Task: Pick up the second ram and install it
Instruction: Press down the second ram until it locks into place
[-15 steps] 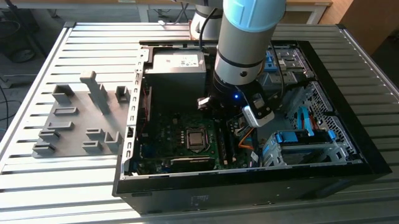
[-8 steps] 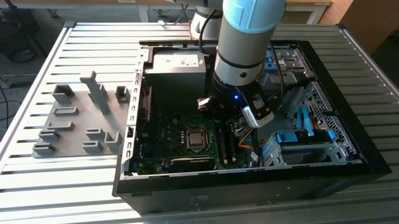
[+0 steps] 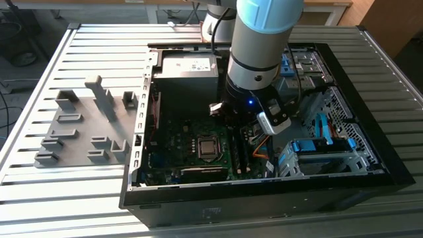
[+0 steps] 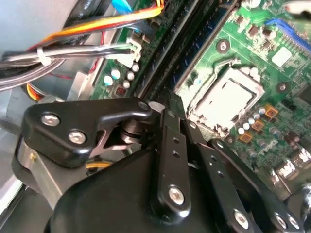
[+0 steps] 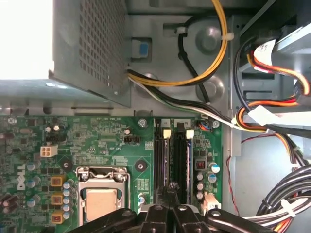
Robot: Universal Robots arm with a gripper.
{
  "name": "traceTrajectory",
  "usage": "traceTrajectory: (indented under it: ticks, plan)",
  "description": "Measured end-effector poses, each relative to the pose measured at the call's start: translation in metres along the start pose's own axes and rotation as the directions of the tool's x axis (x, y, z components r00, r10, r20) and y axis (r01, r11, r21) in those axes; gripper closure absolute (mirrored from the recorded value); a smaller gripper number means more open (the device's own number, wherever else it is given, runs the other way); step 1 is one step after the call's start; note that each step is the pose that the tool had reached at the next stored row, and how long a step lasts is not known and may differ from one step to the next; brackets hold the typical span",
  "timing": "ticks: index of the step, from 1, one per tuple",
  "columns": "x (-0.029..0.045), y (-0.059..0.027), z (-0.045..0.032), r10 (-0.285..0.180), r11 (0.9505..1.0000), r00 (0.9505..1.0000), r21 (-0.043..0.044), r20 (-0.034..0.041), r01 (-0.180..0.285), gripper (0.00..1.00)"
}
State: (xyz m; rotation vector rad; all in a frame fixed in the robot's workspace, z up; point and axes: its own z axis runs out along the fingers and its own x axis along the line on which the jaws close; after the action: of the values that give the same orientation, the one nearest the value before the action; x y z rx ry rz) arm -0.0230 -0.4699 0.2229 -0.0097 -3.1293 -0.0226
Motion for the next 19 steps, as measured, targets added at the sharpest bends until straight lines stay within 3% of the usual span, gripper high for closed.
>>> traceTrajectory:
  ticks: [2, 6, 11, 19]
  plan:
    - [0.0001, -0.0001, -0.005, 0.0, 1.0, 1.0, 0.0018, -0.0003, 0.0, 0.89]
    - [0.0001, -0.003, -0.0057, 0.0, 1.0, 1.0, 0.0049, -0.0004, 0.0, 0.89]
    - [0.0001, -0.0156, -0.0055, 0.0, 1.0, 1.0, 0.0081, -0.0004, 0.0, 0.89]
    - [-0.0001, -0.0171, 0.0023, 0.0, 1.0, 1.0, 0.0093, -0.0003, 0.0, 0.89]
